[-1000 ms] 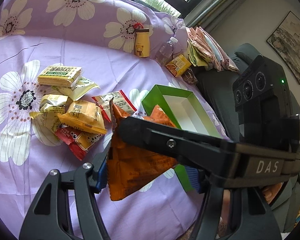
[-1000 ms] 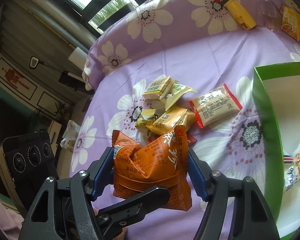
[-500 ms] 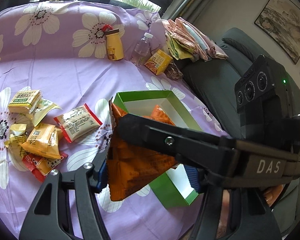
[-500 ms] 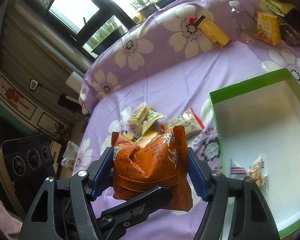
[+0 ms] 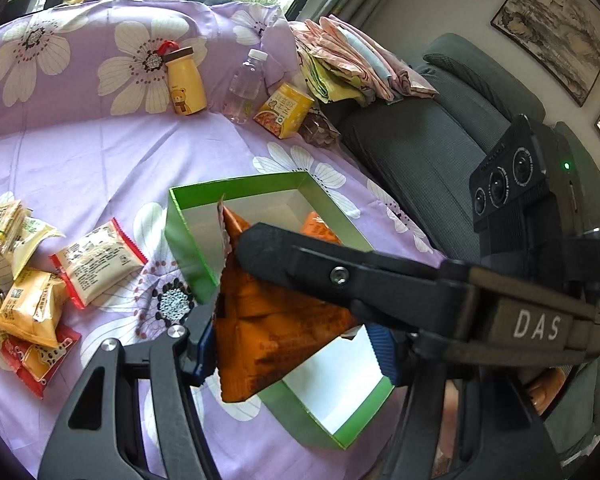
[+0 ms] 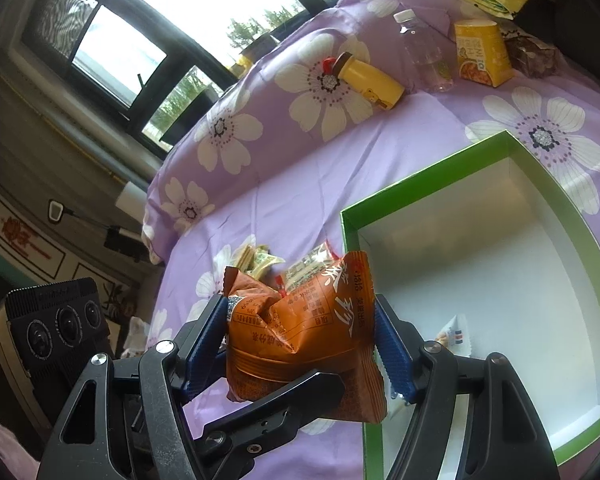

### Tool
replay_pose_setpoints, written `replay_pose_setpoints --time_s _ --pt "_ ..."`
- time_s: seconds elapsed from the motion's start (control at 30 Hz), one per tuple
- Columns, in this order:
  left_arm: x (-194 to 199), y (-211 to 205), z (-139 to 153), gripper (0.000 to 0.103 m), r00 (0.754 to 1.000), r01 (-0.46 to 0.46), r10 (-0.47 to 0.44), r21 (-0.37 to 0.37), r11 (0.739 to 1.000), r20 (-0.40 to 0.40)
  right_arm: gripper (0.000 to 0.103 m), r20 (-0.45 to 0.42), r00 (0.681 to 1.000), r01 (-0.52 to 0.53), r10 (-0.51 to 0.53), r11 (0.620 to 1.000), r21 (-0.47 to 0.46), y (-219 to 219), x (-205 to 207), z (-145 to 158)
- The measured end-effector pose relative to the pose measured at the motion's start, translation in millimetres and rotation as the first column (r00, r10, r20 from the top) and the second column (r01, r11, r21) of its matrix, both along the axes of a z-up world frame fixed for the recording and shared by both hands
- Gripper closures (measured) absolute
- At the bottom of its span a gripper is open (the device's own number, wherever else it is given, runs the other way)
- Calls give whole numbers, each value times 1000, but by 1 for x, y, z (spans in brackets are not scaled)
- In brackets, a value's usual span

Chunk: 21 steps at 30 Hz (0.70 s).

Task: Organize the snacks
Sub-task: 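Carry the orange pastry into the green box and release it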

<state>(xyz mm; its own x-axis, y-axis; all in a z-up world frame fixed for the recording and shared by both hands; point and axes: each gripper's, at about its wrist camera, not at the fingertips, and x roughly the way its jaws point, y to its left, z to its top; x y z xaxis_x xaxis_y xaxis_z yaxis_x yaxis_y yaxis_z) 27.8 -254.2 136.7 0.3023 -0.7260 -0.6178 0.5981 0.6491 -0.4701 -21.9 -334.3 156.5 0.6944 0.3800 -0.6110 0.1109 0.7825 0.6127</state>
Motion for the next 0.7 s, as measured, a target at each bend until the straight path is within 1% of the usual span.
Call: replay_pose_setpoints --time_s 0.13,0.43,0.7 --pt "3 -15 -4 41 1000 20 -20 1 1000 -11 30 -8 999 35 -35 999 11 -15 -4 -5" --pt "9 -54 -21 41 995 69 -69 -1 998 -70 30 -53 990 130 -128 991 31 -53 -12 -22" --pt "14 -72 -36 41 990 88 -85 22 996 -114 30 -106 981 167 -161 985 52 -72 -11 -40"
